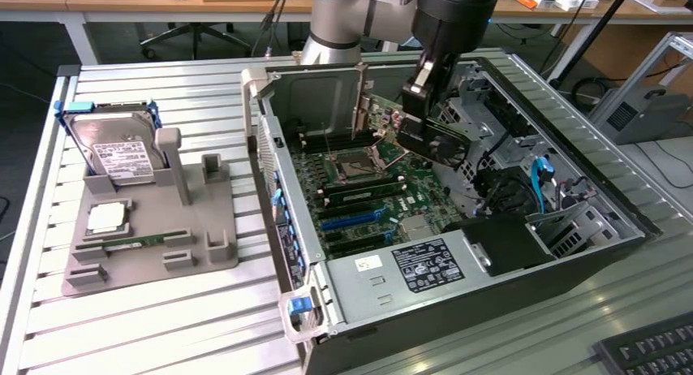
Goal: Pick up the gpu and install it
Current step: 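Insert the gpu into the slot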
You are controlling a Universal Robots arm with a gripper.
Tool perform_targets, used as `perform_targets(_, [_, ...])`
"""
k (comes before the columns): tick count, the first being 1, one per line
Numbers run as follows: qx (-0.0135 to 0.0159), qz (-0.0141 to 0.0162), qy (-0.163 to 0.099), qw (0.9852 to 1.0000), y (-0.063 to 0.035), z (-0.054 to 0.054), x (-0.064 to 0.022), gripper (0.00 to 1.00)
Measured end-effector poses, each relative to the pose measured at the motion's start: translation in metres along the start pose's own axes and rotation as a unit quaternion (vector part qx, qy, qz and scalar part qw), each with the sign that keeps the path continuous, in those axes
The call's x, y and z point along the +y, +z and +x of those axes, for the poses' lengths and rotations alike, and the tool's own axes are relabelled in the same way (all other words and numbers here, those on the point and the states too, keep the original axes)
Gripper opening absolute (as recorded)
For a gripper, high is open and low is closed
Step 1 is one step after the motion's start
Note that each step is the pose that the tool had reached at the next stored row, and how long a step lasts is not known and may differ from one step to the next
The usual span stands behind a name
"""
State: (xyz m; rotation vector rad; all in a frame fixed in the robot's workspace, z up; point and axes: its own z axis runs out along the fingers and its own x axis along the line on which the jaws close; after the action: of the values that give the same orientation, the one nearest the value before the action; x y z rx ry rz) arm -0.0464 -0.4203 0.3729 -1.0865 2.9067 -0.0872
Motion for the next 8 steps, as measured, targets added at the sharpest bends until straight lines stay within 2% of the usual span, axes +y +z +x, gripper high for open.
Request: perform_targets(8, [-0.0001,0.0003,-0.007,1.0,0.0,0.0,0.0,0.27])
